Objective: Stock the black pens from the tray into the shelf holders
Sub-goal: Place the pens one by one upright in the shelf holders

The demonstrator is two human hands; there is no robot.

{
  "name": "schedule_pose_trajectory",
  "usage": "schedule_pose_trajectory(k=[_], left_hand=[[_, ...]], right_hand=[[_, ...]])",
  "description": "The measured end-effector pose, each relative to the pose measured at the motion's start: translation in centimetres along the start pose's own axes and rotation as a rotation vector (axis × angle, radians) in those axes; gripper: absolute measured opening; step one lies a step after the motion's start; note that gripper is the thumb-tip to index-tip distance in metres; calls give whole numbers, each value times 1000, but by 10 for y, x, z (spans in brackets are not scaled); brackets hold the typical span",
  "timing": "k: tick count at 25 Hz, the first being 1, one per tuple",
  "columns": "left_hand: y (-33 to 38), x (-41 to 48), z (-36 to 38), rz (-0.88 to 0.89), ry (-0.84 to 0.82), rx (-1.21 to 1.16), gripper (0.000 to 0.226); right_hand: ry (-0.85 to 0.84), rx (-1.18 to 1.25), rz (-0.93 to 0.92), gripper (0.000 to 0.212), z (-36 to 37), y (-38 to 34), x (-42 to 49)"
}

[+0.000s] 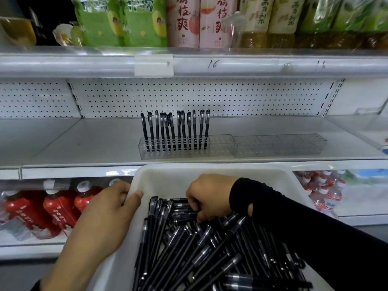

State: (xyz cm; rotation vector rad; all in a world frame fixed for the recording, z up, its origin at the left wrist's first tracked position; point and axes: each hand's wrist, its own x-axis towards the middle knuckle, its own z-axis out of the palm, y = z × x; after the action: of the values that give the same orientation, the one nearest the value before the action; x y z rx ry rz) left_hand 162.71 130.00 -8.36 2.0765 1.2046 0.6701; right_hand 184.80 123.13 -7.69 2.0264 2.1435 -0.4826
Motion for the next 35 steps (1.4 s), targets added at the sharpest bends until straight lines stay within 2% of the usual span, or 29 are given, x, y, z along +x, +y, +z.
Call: schedule_pose_trajectory(k=[5,8,11,17,20,23,28,31,35], left_hand=[[0,-2,0,-2,-8,0,18],[0,-2,-1,-15,-9,29,19],[0,-1,0,3,-9,45,19],[-2,1,1,14,-13,58,20],[-4,3,1,11,-21,42,19],[-6,5,2,8,-28,35,19],[-6,6,3,21,-14,61,22],[-6,7,5,13,-9,48,21],[-8,9,5,8,-42,40,19]], right_hand=[[81,104,-26,16,-18,1,-10],[87,453,-69,13,-50,12,-21],[187,799,-65,8,-76,36,-27],[404,1179,93,6,-89,91,-12],[624,1344,261,10,-85,109,5],[821,1292,455,13,-84,122,28],[956,848,553,6,-82,141,59],[952,629,588,15,-80,143,70],[805,385,647,18,-81,146,77]])
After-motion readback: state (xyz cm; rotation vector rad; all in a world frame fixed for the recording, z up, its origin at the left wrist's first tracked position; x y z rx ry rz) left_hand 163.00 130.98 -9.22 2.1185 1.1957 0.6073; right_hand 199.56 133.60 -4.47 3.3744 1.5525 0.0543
